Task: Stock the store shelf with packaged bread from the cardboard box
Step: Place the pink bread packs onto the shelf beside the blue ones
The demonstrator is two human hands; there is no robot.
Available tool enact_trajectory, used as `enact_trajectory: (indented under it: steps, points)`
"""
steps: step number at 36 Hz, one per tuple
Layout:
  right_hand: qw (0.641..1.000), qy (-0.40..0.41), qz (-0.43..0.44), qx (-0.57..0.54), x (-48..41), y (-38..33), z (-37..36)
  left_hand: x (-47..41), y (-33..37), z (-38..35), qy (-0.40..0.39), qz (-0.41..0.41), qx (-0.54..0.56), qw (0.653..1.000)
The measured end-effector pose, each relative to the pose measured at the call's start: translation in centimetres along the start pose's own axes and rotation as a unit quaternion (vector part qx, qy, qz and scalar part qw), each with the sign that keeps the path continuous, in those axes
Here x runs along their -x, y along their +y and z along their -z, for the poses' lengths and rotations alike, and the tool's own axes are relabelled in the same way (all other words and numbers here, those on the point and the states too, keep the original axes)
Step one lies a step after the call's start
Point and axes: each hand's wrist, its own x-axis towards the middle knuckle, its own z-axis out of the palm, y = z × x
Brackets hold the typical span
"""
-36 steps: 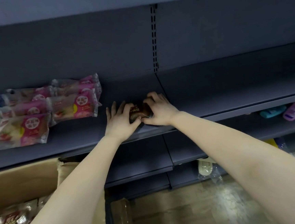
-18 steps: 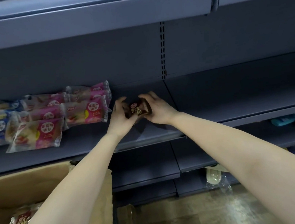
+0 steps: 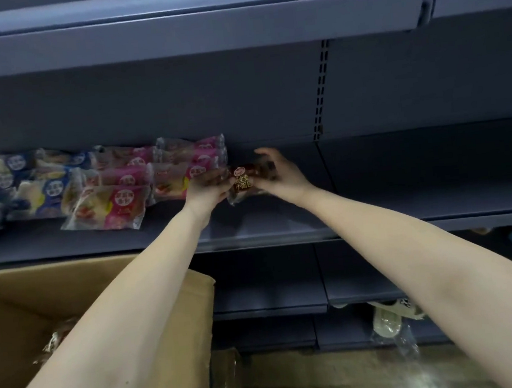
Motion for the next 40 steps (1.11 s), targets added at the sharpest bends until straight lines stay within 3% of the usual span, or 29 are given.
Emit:
enact_trajectory:
  steps: [2,5,11,19,26,30,36,40]
  points:
    - [0.990,0.024,-0.070,-0.118,-0.2,-0.3,-0.3,0.1,0.1,0.3,0.008,0.004,0.004,1.000]
    - [0.973,0.032,-0.107,-0.202,-0.4,-0.6,-0.3,0.3,0.0,0.8,0.017,0.013,0.004,1.000]
    - [0.955,0.042,-0.137,-0.261,0.2,-1.4,-0.6,0.6,-0.4,1.6,0.032,0.034,0.071,0.996]
    - [0.969,0.113,-0.161,-0.148,0.2,-1.2,-1.9,1.2,-0.9,1.3,0.037,0.052,0.155,0.986]
    - [0.972,0.173,-0.149,-0.058,1.0,-1.3,-2.1,0.5,-1.3,-1.5,0.172,0.032,0.006,0.985]
    - [0.969,0.198,-0.145,-0.036,1.7,-1.0,-1.7,0.9,-1.2,-3.0,0.208,0.010,-0.064,0.976]
    - [0.972,0.188,-0.143,-0.007,2.6,0.0,-0.3,1.4,-1.2,-3.1,0.167,-0.007,-0.062,0.984]
    - [0.974,0.154,-0.137,-0.095,2.3,0.7,0.4,1.7,-0.2,-2.2,0.110,0.001,-0.008,0.994]
